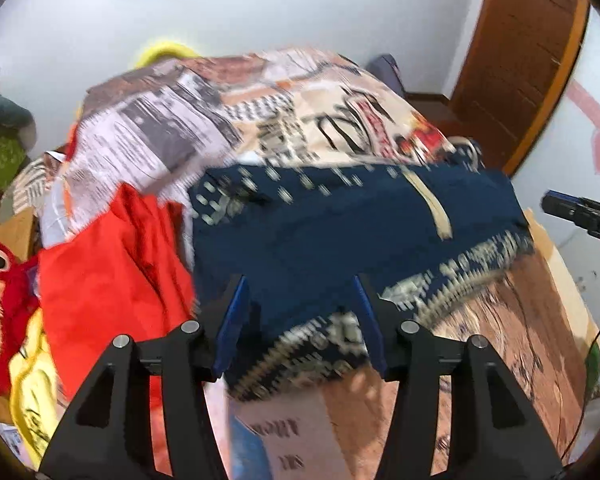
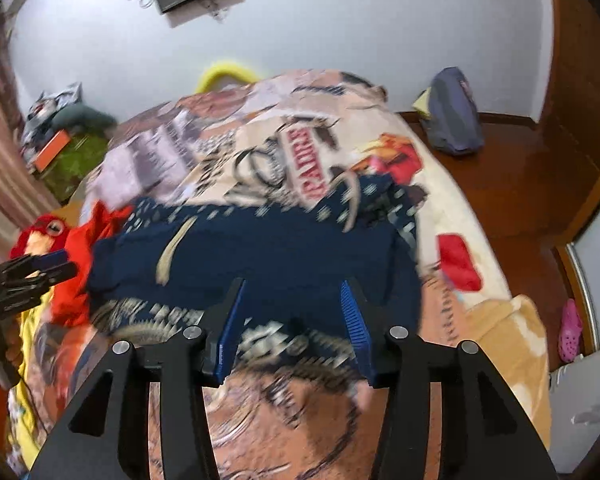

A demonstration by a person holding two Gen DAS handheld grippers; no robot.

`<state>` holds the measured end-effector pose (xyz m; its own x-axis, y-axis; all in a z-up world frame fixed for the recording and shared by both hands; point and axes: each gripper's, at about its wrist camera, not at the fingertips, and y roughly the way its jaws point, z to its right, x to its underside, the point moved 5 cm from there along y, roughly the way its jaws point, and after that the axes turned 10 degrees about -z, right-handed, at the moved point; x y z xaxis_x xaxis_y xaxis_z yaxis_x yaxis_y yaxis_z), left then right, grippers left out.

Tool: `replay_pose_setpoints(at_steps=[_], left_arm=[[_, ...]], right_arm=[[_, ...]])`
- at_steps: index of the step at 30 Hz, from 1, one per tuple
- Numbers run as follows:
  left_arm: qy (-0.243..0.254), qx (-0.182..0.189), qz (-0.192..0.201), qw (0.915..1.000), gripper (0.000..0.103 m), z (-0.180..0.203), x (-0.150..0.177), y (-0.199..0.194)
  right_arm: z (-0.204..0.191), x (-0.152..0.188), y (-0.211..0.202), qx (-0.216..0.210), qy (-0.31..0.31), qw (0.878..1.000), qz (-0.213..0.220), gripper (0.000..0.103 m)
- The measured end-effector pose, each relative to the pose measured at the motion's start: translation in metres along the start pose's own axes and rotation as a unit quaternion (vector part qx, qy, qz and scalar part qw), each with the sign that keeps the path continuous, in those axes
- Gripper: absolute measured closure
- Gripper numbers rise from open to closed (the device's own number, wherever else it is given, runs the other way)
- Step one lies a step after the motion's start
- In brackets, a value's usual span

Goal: Fold large clothes

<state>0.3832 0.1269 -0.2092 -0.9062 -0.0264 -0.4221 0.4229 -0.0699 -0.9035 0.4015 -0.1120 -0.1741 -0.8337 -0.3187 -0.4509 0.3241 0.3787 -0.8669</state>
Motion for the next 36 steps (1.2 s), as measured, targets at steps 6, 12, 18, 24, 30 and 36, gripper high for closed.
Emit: replay_pose_setpoints(at_steps=[6,12,18,24,30,36], left_arm=[[0.003,0.005,-0.040,0.9992,0.050,0.019,0.026,0.041],[-0.028,-0.010,-0.043,0.9987,0.050,0.004,0.023,0.067],[-0.030,-0.024,-0.031,0.9988,0.050,-0.015,-0.009,0.076],[-0.034,-0.050,-0.006,0.9981,0.050,-0.037,-0.076,0.072],[-0.060,-0.106,0.056,0.9910,0.050,-0.069,-0.144,0.031],[-0.042,-0.084,0.082,0.9922,0.044,-0.062,-0.141,0.000]], right_arm=[[-0.026,0.019,0.037,-0.009,-0.024,0.999,-0.037,0.059],[-0.032,0.018,0.067,0.010,-0.028,0.998,-0.056,0.059],[-0.034,0.005,0.080,0.019,-0.042,0.997,-0.059,0.056],[-0.037,-0.047,0.078,0.041,-0.060,0.997,-0.029,0.056],[-0.035,-0.123,0.059,0.114,-0.037,0.992,0.040,0.058],[-0.049,-0.125,0.028,0.029,-0.023,0.997,0.071,0.053]])
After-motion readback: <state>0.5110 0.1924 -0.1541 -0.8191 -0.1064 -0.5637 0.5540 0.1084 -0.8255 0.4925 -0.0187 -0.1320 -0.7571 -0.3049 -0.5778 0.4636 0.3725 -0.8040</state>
